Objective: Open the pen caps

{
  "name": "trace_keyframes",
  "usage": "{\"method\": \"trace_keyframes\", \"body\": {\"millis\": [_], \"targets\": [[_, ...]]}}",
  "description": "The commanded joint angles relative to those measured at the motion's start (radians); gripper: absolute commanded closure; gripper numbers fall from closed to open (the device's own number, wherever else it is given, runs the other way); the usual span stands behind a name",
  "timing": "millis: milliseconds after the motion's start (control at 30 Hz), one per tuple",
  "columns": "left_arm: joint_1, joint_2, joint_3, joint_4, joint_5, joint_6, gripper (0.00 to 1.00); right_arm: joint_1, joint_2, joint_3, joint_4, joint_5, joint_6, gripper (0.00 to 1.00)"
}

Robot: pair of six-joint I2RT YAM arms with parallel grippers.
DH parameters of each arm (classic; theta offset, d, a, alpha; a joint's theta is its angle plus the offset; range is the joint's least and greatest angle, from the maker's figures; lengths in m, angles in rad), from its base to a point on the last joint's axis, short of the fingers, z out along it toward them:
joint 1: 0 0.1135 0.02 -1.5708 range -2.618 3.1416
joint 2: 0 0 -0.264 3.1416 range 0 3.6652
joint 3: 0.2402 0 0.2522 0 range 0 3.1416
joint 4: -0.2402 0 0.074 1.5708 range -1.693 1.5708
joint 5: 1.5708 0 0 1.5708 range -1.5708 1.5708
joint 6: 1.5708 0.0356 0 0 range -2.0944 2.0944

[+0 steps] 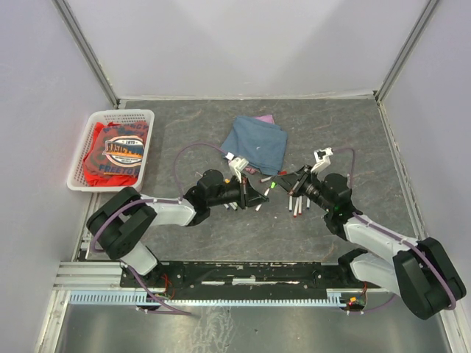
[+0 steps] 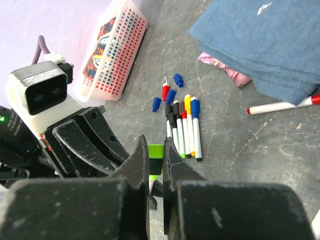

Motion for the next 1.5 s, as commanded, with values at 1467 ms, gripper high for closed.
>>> {"method": "trace_keyframes", "body": {"millis": [1467], "targets": [[0.012,-0.597,-0.151,-0.683,-0.949,-0.008,0.97,0.346,0.859,1.022,-0.616,0.242,-0.165,0.96]]}}
